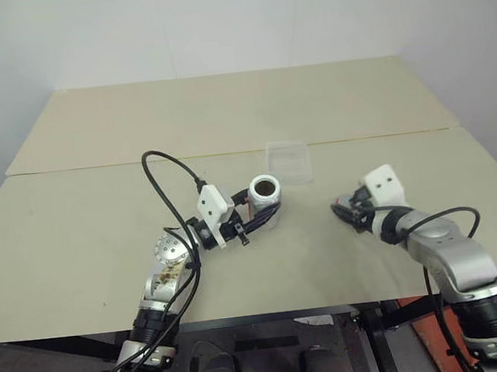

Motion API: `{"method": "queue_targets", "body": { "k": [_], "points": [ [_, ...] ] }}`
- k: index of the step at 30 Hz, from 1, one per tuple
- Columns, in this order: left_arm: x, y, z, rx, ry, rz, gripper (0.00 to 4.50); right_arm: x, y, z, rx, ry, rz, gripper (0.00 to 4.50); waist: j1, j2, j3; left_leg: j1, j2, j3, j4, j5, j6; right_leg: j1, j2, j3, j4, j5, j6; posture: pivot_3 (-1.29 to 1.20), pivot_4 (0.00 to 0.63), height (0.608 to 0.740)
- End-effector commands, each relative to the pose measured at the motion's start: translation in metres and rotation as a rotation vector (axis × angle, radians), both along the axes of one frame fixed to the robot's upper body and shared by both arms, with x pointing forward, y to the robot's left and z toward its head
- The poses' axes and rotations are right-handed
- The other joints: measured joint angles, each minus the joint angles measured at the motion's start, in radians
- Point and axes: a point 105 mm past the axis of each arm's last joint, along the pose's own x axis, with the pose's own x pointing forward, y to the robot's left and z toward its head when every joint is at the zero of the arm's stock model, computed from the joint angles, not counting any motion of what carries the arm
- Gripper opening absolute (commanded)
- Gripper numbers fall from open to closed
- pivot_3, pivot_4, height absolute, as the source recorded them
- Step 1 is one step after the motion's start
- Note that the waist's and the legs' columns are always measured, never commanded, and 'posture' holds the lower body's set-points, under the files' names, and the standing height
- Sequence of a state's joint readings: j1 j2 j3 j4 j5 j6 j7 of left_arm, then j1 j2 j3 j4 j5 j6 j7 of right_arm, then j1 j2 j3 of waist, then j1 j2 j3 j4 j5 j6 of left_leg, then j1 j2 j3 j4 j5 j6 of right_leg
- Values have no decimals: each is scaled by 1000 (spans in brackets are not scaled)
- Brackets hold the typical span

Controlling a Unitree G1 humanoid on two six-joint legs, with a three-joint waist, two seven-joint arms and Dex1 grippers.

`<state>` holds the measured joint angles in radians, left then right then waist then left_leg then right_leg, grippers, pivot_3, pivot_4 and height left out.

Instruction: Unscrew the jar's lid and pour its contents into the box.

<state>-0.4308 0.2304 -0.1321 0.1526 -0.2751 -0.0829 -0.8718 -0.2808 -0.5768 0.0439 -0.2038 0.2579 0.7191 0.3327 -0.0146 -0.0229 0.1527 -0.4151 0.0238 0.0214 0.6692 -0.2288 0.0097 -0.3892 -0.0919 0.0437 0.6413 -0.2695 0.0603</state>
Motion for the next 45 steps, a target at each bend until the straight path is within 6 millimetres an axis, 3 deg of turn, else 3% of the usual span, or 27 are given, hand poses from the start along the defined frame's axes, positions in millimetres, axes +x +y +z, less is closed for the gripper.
{"method": "queue_targets", "body": {
  "k": [1,3,5,7,8,9,14,22,26,33,42,45],
  "points": [
    [3,1,12,-3,-45,14,1951,0,0,3,1,25,5,2755,1,0,0,0,0,0,0,0,0,0,0,0,0,0,0,0,150,740],
    [5,2,11,8,-50,26,1951,-1,0,-1,36,67,1,2755,1,0,0,0,0,0,0,0,0,0,0,0,0,0,0,0,150,740],
    [7,4,10,23,-58,40,1951,-3,0,-1,64,88,1,3487,2,0,0,0,0,0,0,0,0,1,0,0,0,0,0,0,150,740],
    [9,5,9,28,-58,49,1951,-3,-1,0,65,87,7,3903,2,0,0,0,0,0,0,0,0,0,0,0,0,0,0,0,150,740],
    [9,5,8,29,-58,54,1951,-5,-1,2,65,86,14,4364,2,0,0,0,0,0,0,0,0,0,0,0,0,0,0,0,150,740],
    [10,6,8,29,-58,59,1951,-5,-1,3,60,83,22,4475,2,0,0,0,0,0,0,0,0,0,0,0,0,0,0,0,150,740],
    [27,12,10,86,-54,131,1951,-5,1,28,22,-63,19,4475,2,0,0,0,0,0,0,0,0,0,0,0,0,0,0,0,150,740],
    [114,32,24,415,-104,427,1951,-3,15,55,11,-208,45,4475,6,-3,2,-1,-2,0,1,0,0,0,0,-1,0,-1,1,0,150,740],
    [138,28,38,530,-94,506,1951,-2,22,56,-18,-242,47,4475,6,-5,3,-7,-4,0,1,0,1,-4,-2,-2,-1,-2,3,0,150,740],
    [152,13,67,951,-448,620,1951,-3,25,58,0,-286,7,4475,10,-5,3,-20,-6,-1,0,0,1,-17,-3,-3,4,-1,4,0,150,740],
    [148,-34,94,1150,-847,619,1951,-14,20,49,2,-287,-76,4475,21,-6,3,-20,-6,-1,0,0,1,-17,-3,-3,4,-2,4,0,150,740],
    [145,-47,97,1290,-1081,604,1951,-18,18,48,-5,-289,-98,4475,24,-6,4,-20,-7,-1,0,0,1,-17,-3,-3,4,-2,4,0,150,740]
  ]
}}
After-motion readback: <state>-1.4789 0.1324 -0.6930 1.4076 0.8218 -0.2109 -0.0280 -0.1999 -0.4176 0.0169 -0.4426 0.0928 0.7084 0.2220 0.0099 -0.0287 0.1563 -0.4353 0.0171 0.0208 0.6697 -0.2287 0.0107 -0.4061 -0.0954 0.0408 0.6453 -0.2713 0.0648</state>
